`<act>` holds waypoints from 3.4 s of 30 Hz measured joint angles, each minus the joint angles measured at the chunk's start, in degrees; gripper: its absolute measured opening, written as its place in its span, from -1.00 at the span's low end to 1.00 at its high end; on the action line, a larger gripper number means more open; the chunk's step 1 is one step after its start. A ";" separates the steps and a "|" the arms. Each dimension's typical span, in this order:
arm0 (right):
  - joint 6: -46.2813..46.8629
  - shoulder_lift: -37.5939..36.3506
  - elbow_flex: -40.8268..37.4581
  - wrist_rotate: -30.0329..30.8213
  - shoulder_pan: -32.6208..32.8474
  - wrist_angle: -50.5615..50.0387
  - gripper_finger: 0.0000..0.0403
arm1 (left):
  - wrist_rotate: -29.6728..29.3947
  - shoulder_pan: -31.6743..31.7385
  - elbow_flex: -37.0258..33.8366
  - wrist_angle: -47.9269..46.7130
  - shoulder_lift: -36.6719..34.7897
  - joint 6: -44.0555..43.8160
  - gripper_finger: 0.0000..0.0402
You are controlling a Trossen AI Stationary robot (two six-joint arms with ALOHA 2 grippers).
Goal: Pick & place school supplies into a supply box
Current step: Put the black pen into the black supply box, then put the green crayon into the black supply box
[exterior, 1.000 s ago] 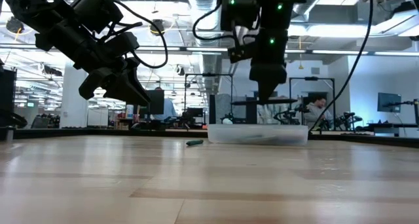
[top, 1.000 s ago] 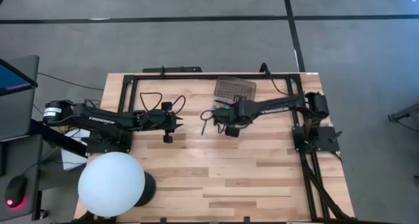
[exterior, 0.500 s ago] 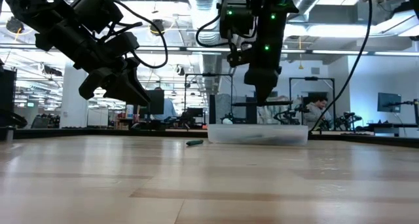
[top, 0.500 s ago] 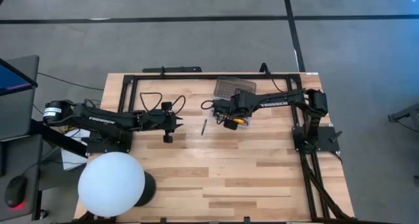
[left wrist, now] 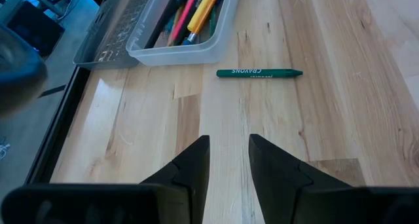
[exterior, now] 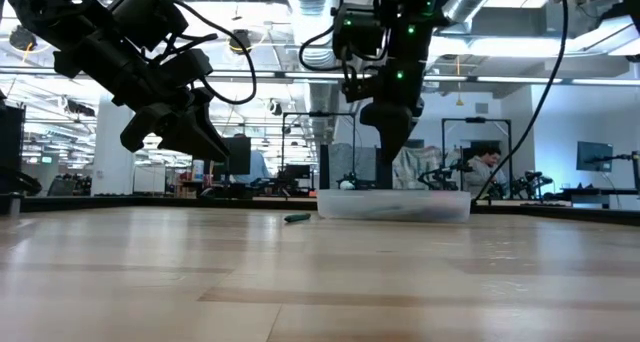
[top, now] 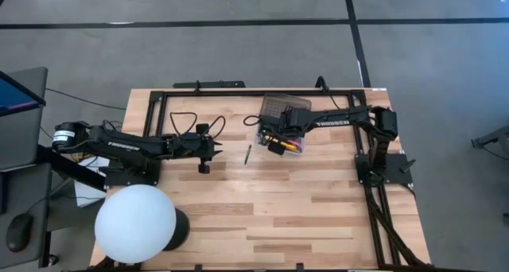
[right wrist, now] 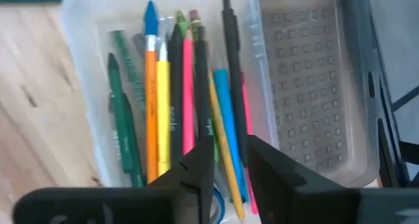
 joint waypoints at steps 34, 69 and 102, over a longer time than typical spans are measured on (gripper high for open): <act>-22.50 -56.36 -48.87 -4.77 16.81 54.71 -0.45 | 4.57 0.02 0.00 3.38 0.00 -9.79 -0.49; -22.45 -62.00 -58.62 -4.24 23.92 66.86 -0.45 | -6.14 2.09 20.25 1.34 25.94 -28.86 -0.23; -20.55 -60.94 -58.62 -4.28 22.12 65.69 -0.45 | -0.98 2.23 27.54 -3.62 37.79 -38.58 -0.04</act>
